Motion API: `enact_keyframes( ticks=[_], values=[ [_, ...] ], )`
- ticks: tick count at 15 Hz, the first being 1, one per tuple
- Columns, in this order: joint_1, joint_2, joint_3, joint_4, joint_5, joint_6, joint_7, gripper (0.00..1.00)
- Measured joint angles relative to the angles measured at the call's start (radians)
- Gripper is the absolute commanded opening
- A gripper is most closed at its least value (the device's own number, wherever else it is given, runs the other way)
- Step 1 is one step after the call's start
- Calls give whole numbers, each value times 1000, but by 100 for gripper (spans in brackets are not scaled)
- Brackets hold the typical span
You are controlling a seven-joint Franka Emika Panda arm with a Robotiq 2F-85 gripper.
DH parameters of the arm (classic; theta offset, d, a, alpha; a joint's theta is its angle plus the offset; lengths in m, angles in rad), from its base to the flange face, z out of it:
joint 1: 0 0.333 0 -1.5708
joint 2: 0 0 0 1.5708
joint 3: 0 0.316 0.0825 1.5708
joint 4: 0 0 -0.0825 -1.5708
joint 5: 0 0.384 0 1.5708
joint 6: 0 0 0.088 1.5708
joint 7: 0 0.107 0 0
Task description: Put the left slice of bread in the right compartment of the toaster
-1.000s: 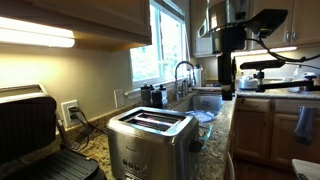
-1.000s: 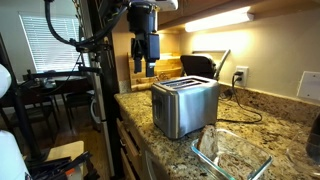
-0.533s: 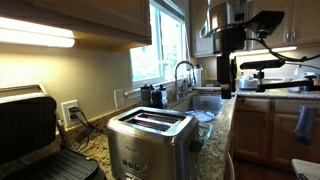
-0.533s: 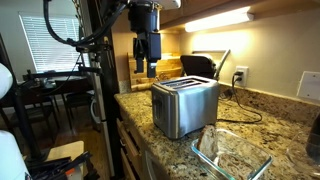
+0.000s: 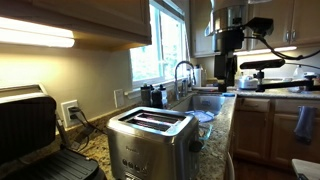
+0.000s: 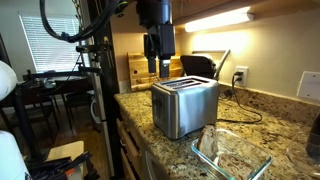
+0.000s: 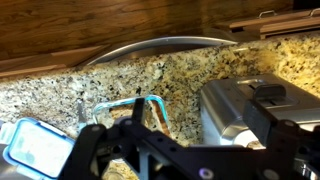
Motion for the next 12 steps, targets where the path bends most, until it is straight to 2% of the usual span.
enact_keyframes(
  ticks=[7,12],
  values=[
    [-39,102,-46,15,-37,107,0,100],
    [-41,196,-80,59,-37,128,-4,100]
  ],
)
